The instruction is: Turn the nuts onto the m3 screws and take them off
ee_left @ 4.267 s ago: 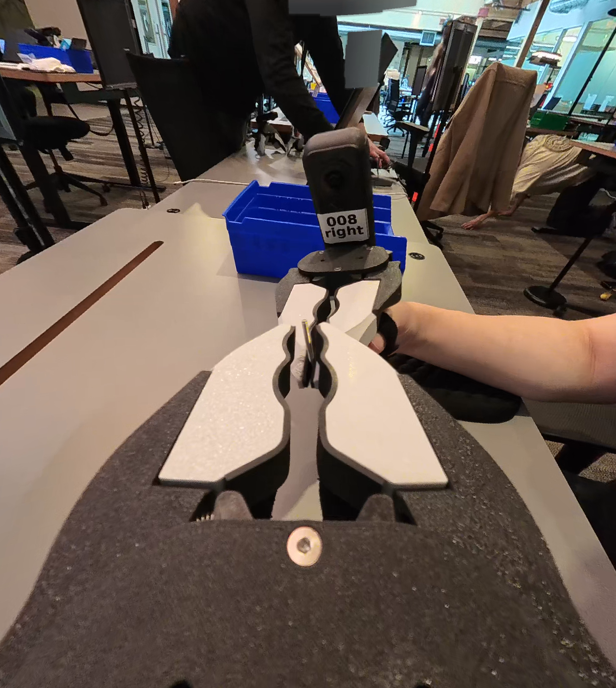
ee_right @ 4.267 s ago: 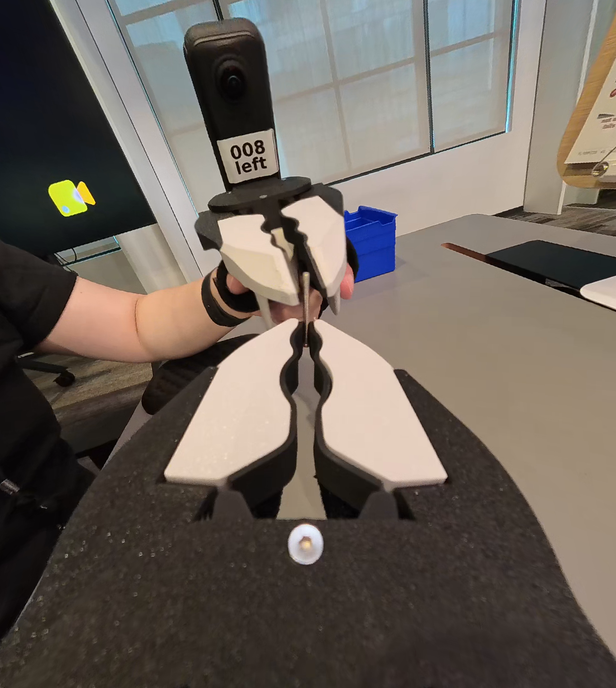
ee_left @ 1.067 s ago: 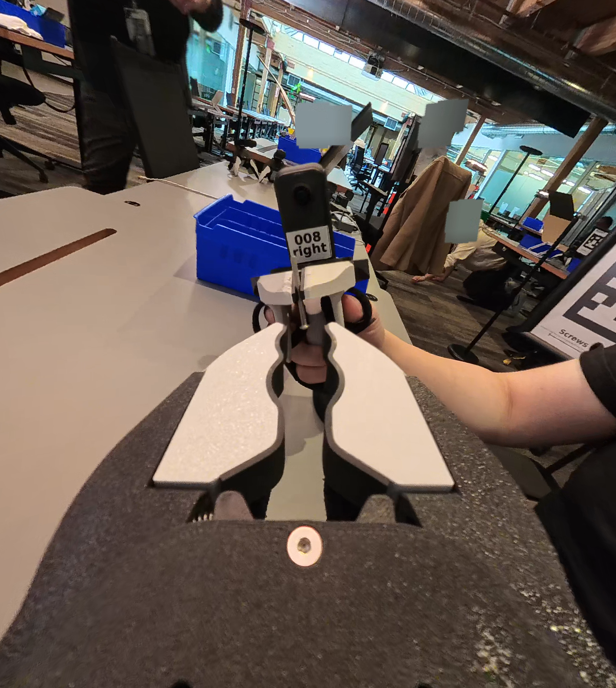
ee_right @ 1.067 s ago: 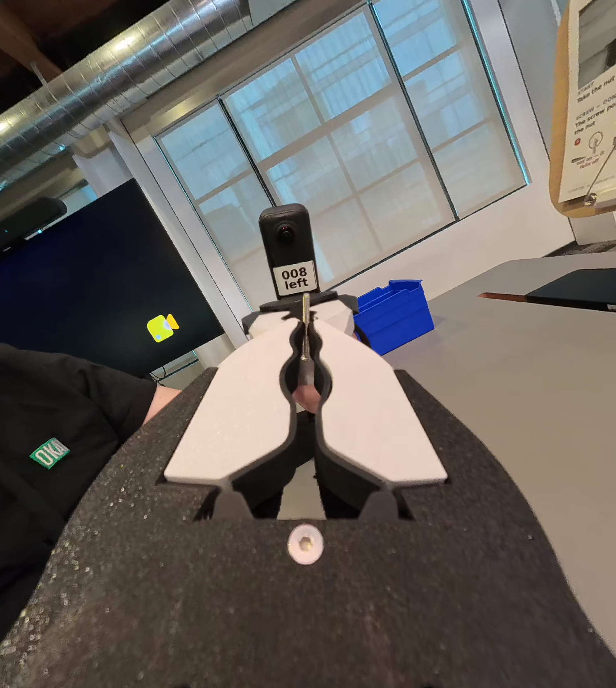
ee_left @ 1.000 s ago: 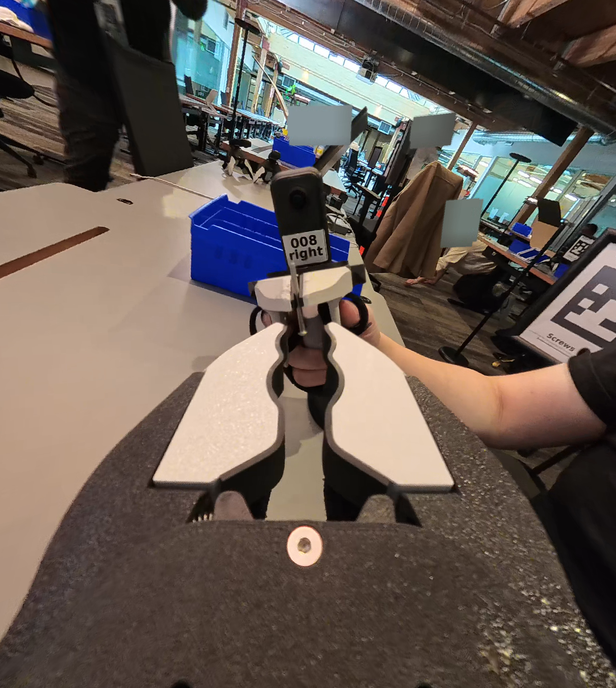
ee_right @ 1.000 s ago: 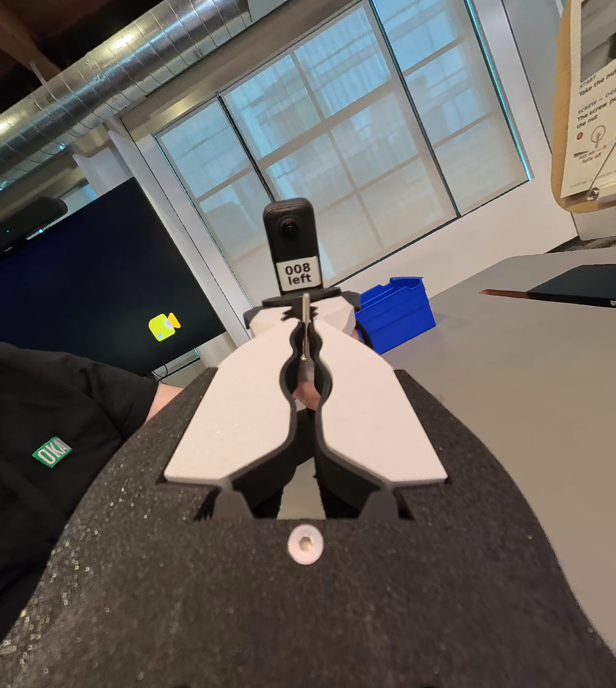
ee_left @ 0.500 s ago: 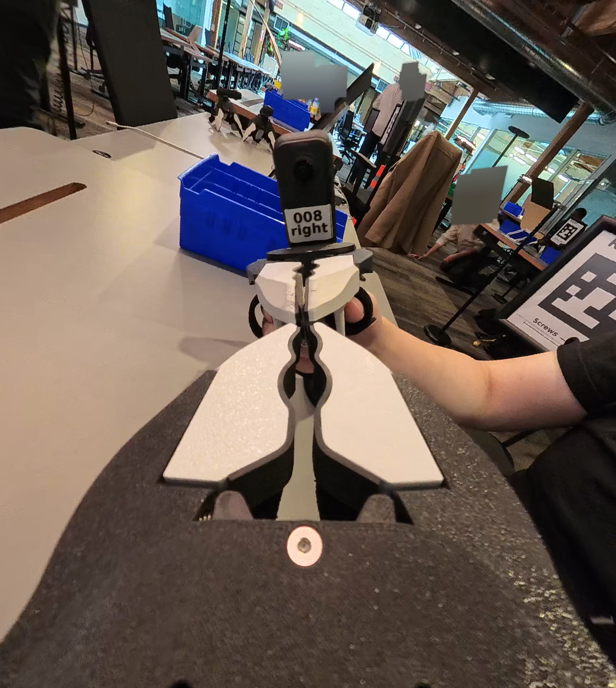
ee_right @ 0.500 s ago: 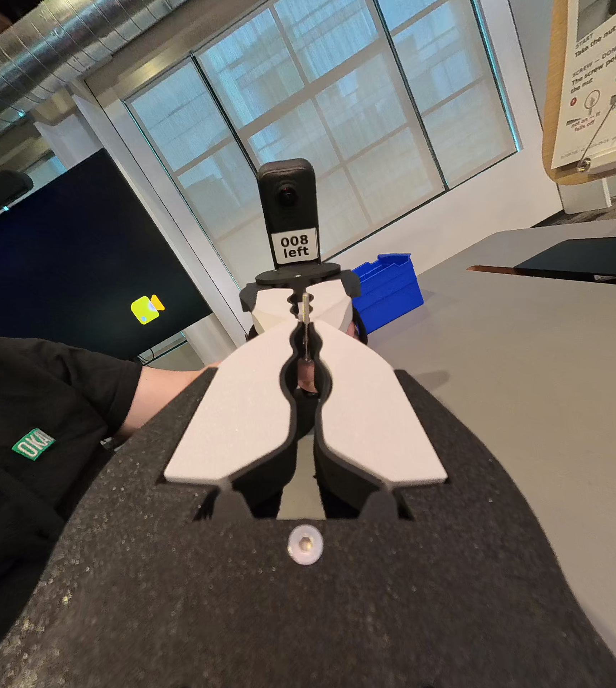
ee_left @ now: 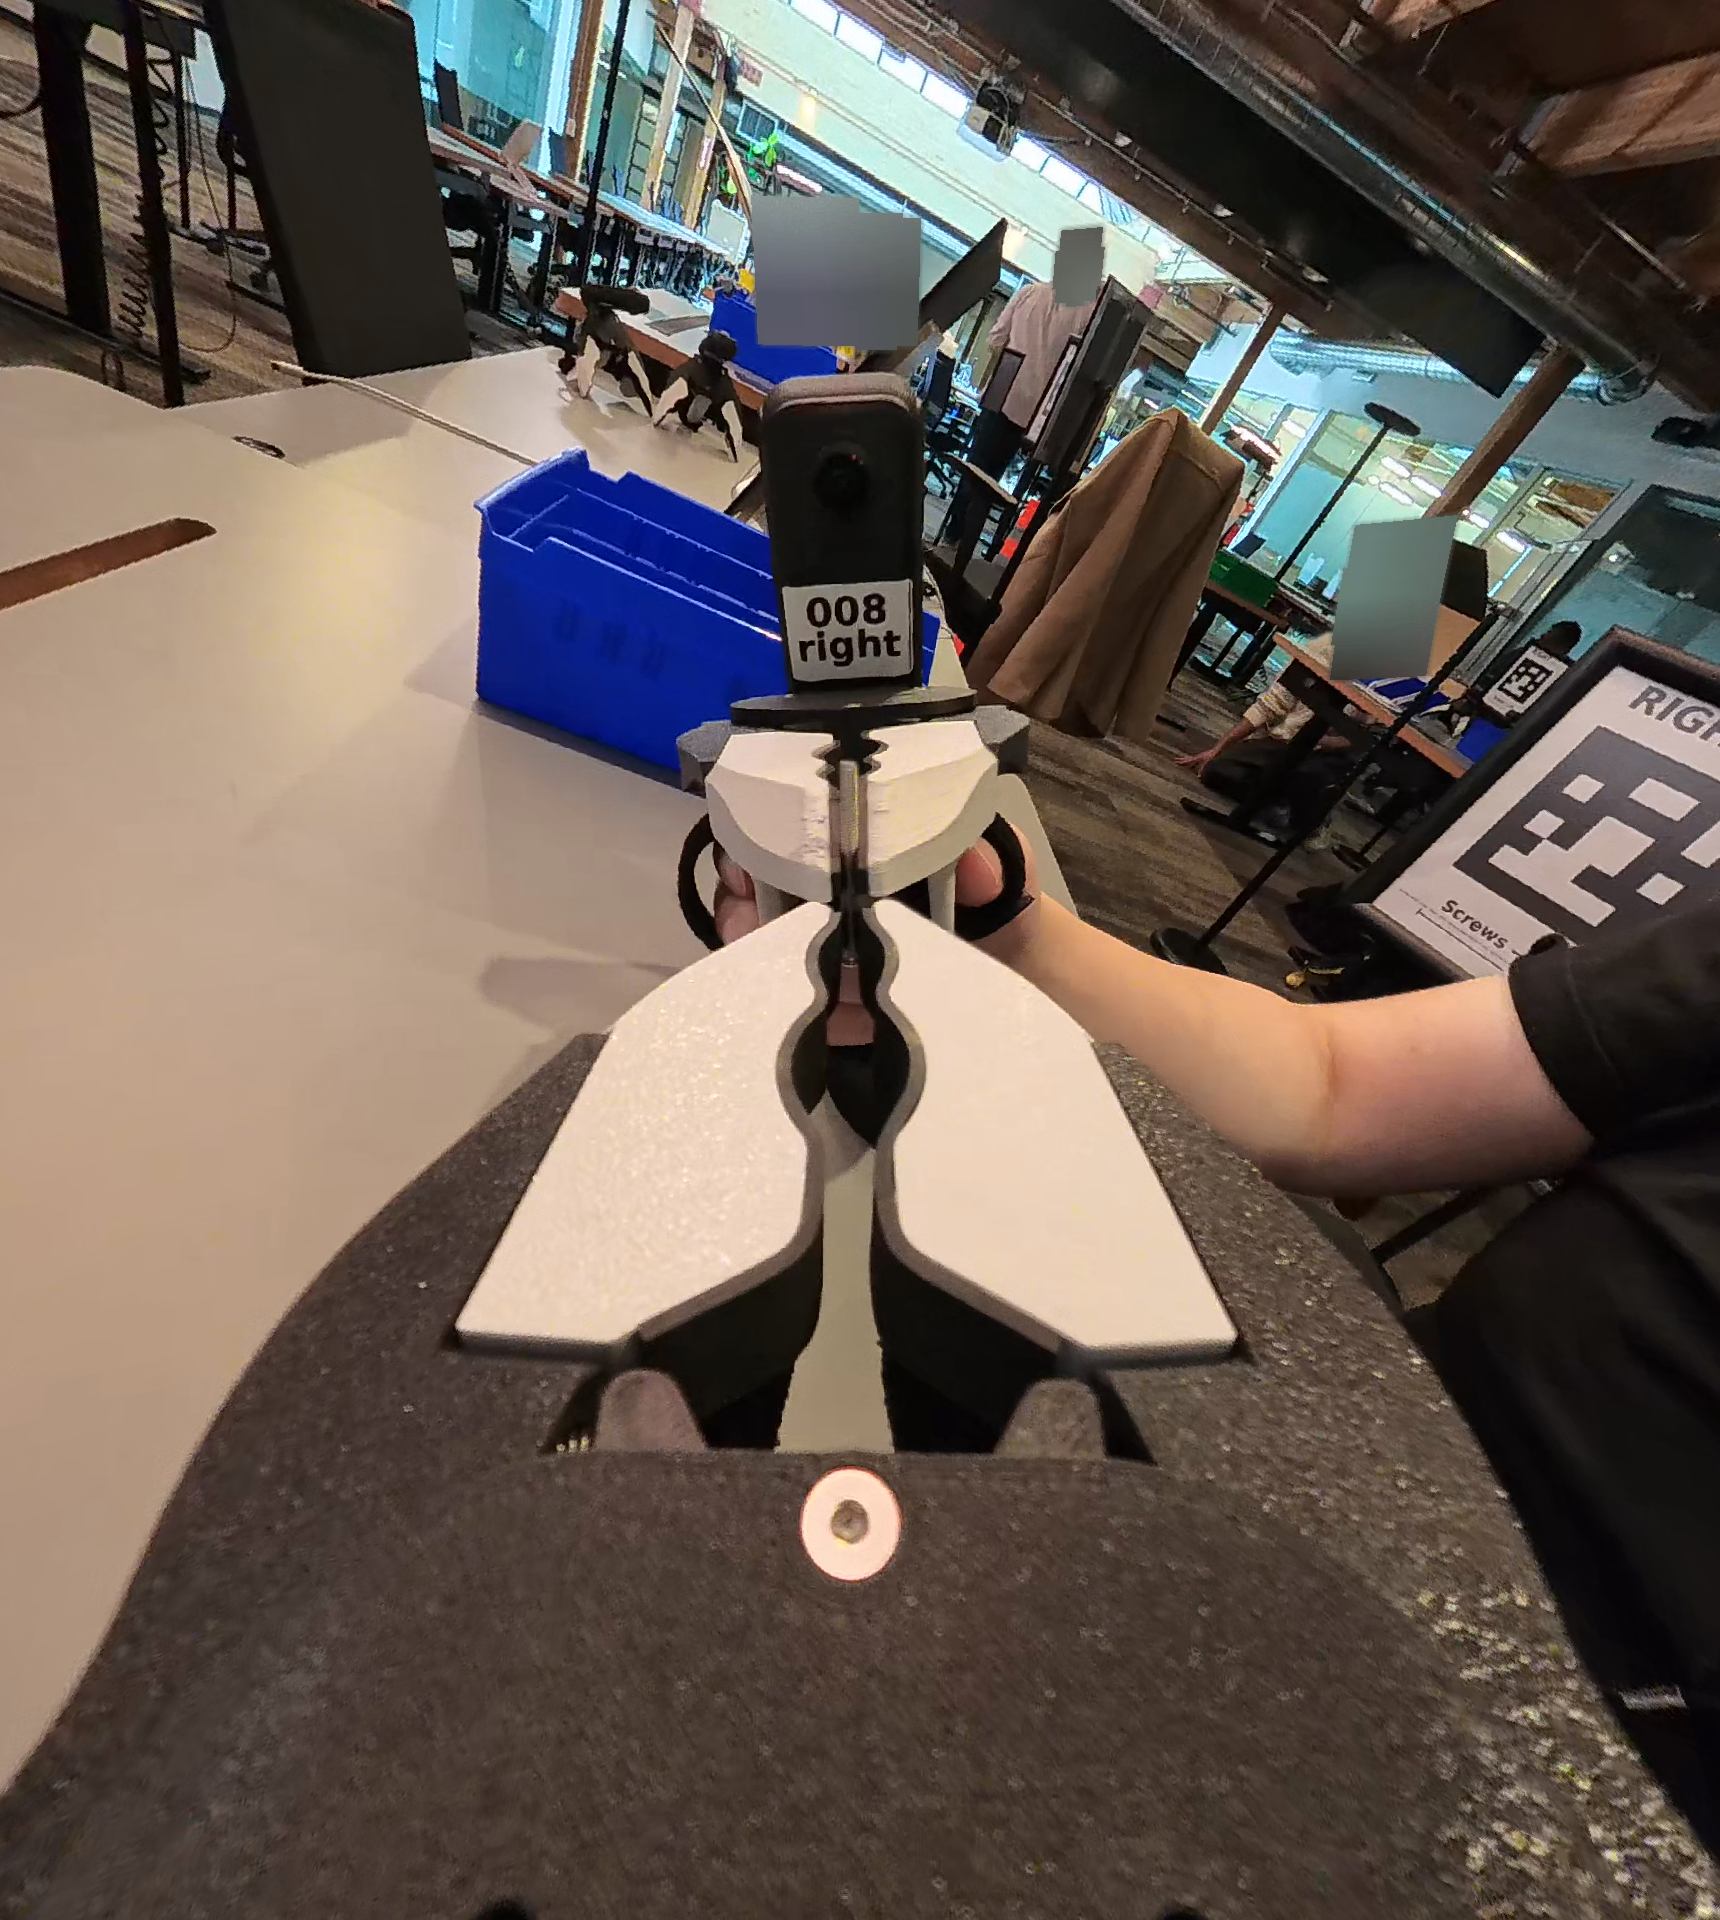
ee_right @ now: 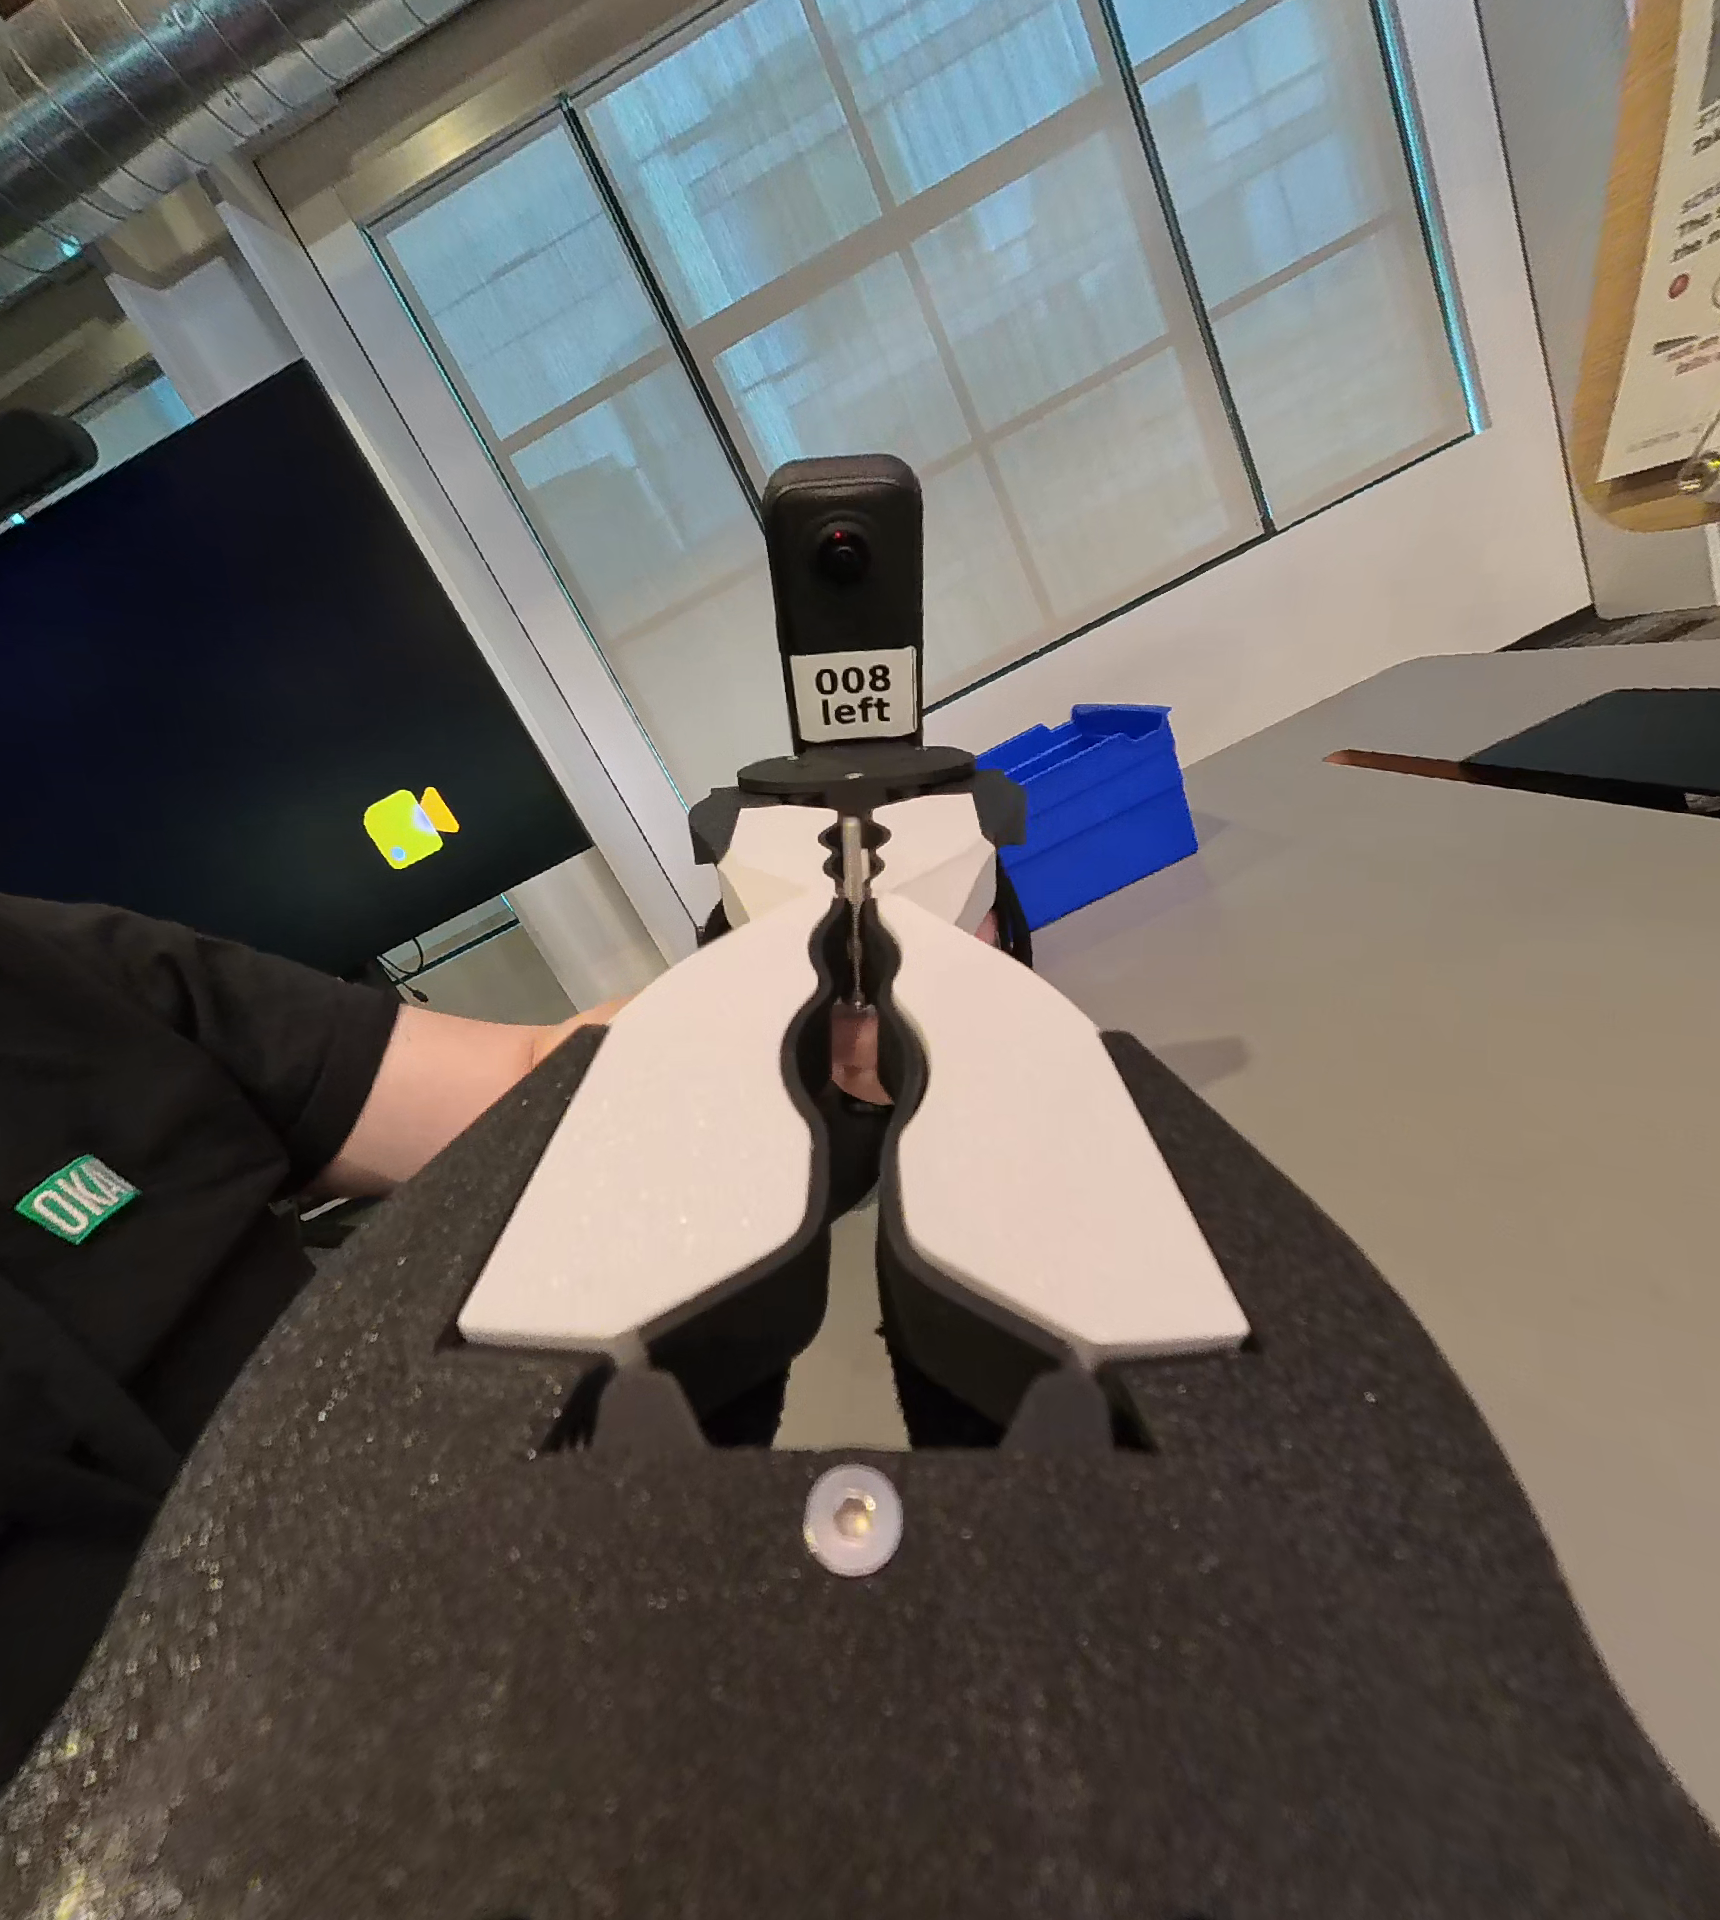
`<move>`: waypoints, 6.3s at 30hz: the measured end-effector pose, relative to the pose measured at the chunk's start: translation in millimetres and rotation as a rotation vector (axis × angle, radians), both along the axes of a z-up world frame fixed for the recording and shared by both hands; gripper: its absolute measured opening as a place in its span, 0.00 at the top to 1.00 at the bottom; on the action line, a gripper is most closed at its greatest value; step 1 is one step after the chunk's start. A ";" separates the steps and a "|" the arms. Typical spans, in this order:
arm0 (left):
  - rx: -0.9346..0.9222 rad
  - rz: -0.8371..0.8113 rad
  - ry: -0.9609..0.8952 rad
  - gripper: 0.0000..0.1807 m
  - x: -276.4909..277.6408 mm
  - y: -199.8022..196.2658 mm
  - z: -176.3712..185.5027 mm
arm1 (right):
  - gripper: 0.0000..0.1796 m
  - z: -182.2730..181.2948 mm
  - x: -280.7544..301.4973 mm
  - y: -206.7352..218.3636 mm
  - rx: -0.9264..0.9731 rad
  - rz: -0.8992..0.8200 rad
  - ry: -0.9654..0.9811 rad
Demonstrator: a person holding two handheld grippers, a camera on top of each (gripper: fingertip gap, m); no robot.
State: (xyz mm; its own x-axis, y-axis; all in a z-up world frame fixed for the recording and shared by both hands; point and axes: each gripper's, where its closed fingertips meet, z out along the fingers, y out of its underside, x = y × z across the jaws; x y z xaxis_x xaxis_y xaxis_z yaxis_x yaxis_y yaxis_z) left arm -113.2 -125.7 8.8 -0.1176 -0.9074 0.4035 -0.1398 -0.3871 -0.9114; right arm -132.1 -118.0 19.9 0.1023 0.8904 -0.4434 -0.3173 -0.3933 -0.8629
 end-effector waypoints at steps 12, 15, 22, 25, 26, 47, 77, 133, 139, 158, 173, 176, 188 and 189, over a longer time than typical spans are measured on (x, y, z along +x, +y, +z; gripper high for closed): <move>0.052 0.268 -0.067 0.99 -77.3 41.6 -4.4 | 0.96 -59.7 20.3 33.0 0.169 -0.254 -0.552; 0.088 0.309 -0.075 0.99 -86.2 45.7 -13.4 | 0.95 -111.0 9.3 37.2 0.196 -0.133 -0.873; 0.186 0.332 -0.037 0.99 -83.0 44.3 -20.8 | 0.92 -162.4 -8.3 51.0 0.318 0.053 -1.109; 0.166 0.330 -0.038 0.99 -82.6 44.4 -23.6 | 0.91 -169.5 -9.8 56.1 0.297 0.070 -1.118; 0.158 0.324 -0.039 0.99 -82.6 44.0 -24.5 | 0.92 -168.8 -11.7 55.5 0.286 0.079 -1.098; 0.145 0.303 -0.022 0.99 -83.3 44.4 -30.8 | 0.97 -172.7 -14.8 57.4 0.278 0.139 -1.104; 0.502 0.215 0.283 0.99 -70.7 20.5 -82.0 | 0.97 -55.6 -44.7 7.0 0.539 0.047 -0.607; 0.560 0.321 0.066 0.99 -69.9 12.2 -35.5 | 0.97 -18.8 -52.9 4.5 0.542 -0.063 -0.441; 0.557 0.385 0.070 0.99 -73.2 20.5 -32.2 | 0.97 -15.3 -56.3 13.4 0.513 -0.144 -0.421; 0.562 0.403 0.057 0.99 -74.3 21.0 -29.6 | 0.96 -14.5 -59.1 14.5 0.525 -0.175 -0.417; 0.549 0.384 0.015 0.99 -74.2 16.7 -24.1 | 0.92 -9.3 -60.0 6.0 0.577 -0.153 -0.393; 0.556 0.389 0.018 0.99 -74.5 17.2 -24.3 | 0.93 -9.6 -58.9 6.4 0.578 -0.153 -0.398; 0.553 0.386 0.010 0.99 -73.8 16.3 -22.8 | 0.92 -8.9 -59.5 5.5 0.587 -0.150 -0.395; 0.553 0.387 0.010 0.99 -74.0 16.6 -22.7 | 0.92 -9.4 -59.4 5.1 0.587 -0.146 -0.399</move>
